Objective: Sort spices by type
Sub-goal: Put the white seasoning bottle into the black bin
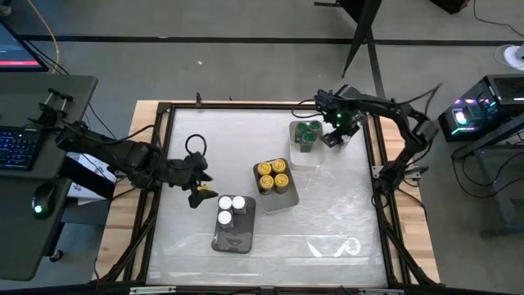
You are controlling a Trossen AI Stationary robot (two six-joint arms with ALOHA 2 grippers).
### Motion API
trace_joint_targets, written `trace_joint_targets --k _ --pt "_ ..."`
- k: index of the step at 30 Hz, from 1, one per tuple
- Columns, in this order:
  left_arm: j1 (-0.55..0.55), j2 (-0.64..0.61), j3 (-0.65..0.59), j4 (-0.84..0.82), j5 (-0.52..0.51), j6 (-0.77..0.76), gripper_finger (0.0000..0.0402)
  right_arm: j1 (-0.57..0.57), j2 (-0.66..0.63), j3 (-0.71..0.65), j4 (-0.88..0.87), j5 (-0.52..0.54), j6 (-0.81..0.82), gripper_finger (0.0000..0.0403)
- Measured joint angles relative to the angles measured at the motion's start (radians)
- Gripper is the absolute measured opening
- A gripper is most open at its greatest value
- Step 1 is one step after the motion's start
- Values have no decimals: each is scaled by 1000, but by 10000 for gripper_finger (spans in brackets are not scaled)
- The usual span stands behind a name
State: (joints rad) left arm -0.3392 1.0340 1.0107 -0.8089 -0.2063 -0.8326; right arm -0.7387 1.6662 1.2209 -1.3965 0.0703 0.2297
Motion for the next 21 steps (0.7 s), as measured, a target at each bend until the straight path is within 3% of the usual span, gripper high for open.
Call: trace_joint_targets --k 7,11,16,21 --pt "-15 0 0 -191 -13 -3 319 17 -230 0 -107 21 67 194" --pt "-24 0 0 -226 -93 -24 319 98 -394 0 -69 -105 203 194" --pt "-23 0 0 -226 -124 -53 319 349 -521 0 122 -227 471 194" --pt "-24 0 0 -226 -78 6 319 633 -492 1 489 -226 716 194"
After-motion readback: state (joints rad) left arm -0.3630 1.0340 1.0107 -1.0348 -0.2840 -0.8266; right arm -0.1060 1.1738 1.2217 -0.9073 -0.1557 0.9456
